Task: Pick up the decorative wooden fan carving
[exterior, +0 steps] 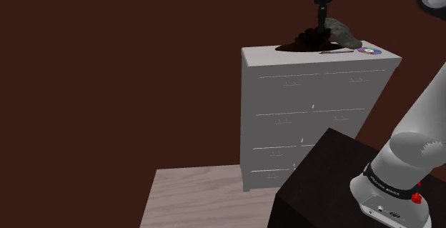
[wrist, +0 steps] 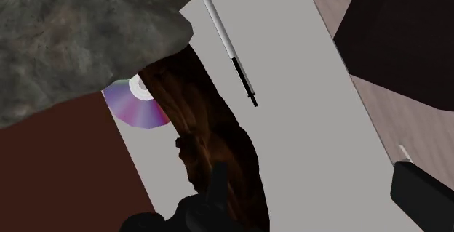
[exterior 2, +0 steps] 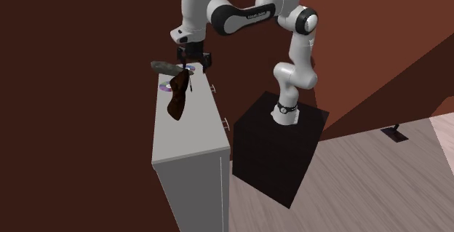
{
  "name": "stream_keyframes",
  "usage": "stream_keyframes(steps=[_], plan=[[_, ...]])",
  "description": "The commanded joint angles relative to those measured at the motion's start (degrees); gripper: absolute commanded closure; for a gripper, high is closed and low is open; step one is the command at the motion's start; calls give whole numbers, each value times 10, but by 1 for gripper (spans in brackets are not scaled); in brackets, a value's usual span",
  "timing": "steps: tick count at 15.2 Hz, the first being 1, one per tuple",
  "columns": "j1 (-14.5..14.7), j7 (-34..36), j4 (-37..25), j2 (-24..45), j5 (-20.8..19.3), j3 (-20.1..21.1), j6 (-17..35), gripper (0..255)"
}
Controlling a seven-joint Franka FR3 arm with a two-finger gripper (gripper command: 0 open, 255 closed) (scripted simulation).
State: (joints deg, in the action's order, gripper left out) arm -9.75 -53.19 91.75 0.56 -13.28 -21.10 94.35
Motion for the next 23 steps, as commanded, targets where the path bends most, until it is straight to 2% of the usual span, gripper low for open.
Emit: stream_keyframes(steps=[1,3,10,12,13,23], plan=[[-11,-32,-56,45,9,-10,-6,0],[-20,-52,-97,75,18,-15,-14,0],[-17,-36,-21,61,10,-13,47,0],[-17,-36,-21,61,10,-13,47,0],[-17,-36,-20,61,10,-13,47,255],[-17,-38,-30,62,11,-13,39,255]])
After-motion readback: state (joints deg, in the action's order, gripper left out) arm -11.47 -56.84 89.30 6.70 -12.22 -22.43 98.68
